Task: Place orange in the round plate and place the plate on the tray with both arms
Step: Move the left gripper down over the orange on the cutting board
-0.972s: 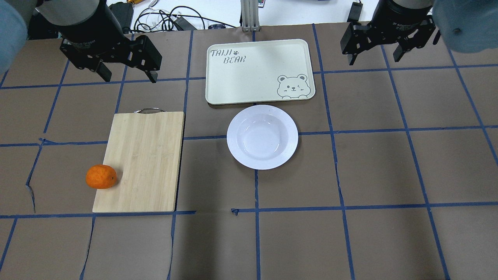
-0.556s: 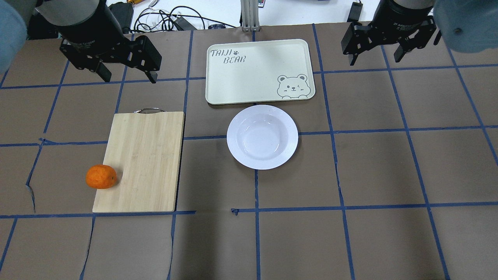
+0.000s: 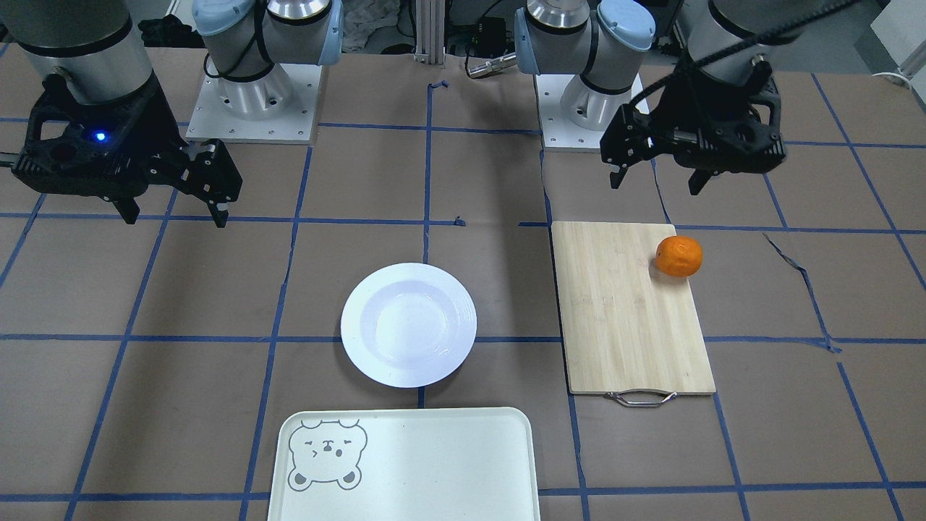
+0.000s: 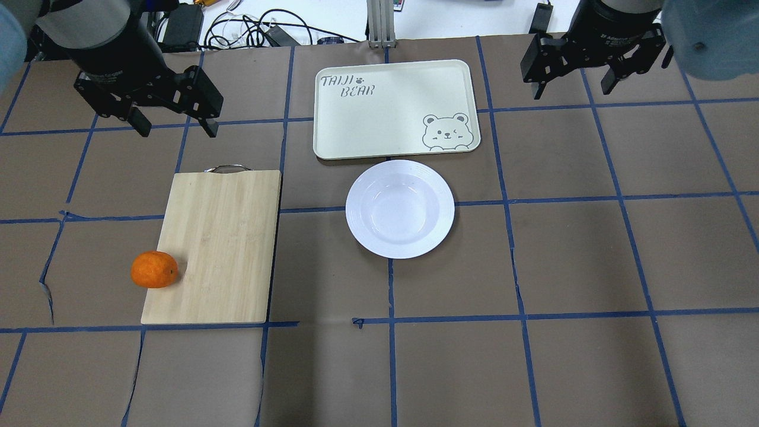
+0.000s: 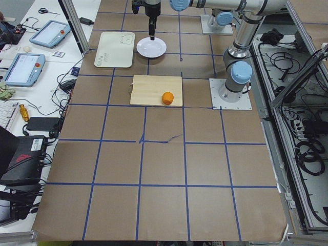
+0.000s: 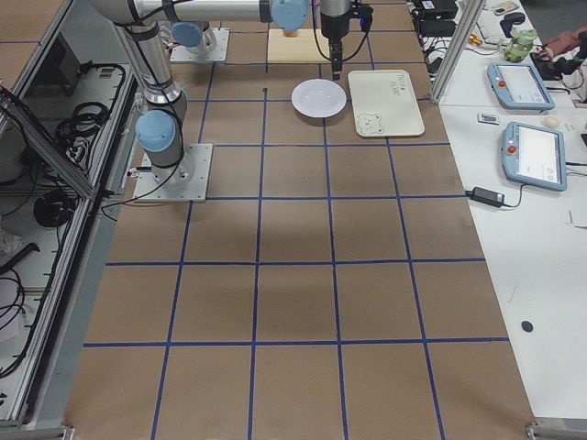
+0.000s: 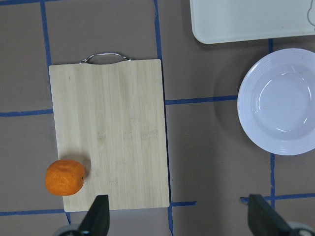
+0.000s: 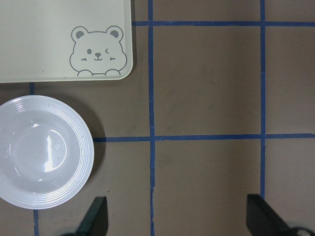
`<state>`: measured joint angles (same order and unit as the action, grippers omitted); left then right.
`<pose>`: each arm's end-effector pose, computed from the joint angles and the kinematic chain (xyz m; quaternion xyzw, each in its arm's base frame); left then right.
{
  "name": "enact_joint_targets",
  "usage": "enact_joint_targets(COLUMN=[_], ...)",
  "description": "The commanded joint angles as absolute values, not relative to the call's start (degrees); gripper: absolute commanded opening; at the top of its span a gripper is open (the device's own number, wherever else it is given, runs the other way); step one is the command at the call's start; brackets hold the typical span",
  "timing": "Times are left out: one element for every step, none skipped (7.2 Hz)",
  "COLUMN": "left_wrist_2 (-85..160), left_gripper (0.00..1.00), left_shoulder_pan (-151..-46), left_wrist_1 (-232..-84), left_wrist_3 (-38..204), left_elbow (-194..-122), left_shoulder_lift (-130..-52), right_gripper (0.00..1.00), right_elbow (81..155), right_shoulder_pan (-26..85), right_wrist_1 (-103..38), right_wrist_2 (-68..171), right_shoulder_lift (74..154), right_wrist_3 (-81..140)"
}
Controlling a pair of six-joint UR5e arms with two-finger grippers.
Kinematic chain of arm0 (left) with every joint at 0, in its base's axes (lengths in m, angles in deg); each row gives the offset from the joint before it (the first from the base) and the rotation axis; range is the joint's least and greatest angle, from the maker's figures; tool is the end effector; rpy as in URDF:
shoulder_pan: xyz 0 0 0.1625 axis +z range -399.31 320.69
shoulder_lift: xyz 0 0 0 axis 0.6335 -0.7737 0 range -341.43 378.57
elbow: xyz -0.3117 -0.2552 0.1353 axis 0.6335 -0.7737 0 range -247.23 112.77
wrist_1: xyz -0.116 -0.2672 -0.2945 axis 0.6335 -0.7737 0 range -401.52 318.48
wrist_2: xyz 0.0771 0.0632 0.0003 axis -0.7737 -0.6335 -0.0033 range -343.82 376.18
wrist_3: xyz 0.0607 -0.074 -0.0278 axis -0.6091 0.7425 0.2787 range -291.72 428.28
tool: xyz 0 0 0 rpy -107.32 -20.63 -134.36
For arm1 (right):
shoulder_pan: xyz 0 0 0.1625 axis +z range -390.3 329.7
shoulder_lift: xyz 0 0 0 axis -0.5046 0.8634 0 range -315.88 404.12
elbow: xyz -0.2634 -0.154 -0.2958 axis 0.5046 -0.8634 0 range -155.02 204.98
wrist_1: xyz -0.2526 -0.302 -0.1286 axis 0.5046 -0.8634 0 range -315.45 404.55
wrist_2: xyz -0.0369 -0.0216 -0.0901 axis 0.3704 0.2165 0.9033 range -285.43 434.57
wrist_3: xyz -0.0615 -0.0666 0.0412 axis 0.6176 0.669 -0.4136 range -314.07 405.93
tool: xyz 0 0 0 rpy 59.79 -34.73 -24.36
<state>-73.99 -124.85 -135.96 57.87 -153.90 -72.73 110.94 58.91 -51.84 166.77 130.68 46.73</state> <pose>-0.0938 -0.5058 0.4975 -0.0519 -0.9984 -0.0209 0.0012 0.1223 -0.5304 0.5041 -0.0011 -0.9980 0.0607 0.0199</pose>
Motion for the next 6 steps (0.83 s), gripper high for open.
enact_joint_targets(left_wrist_2=[-74.26, -77.48, -80.9, -86.07, -87.34, -91.27], left_gripper=[1.0, 1.0, 1.0, 1.0, 1.0, 1.0], left_shoulder_pan=[-118.44, -115.98, -113.6, -112.79, -112.79, -112.79], left_wrist_1=[-132.0, -126.04, -124.33, -124.23, -124.05, -123.88], left_wrist_3=[47.73, 45.28, 45.08, 45.25, 45.25, 45.6], left_elbow=[-163.15, -168.17, -172.31, -174.7, -175.51, -175.52], left_shoulder_lift=[-73.89, -74.24, -75.46, -77.13, -78.97, -81.08], right_gripper=[1.0, 1.0, 1.0, 1.0, 1.0, 1.0], right_elbow=[110.93, 110.93, 110.93, 110.93, 111.02, 110.93], right_shoulder_pan=[58.91, 58.82, 58.82, 58.82, 58.82, 58.73], right_wrist_1=[-51.87, -51.87, -51.87, -51.87, -51.87, -51.87], right_wrist_2=[166.77, 166.77, 166.77, 166.77, 166.77, 166.77], right_shoulder_lift=[130.6, 130.69, 130.6, 130.69, 130.6, 130.6], right_wrist_3=[46.73, 46.64, 46.64, 46.64, 46.64, 46.72])
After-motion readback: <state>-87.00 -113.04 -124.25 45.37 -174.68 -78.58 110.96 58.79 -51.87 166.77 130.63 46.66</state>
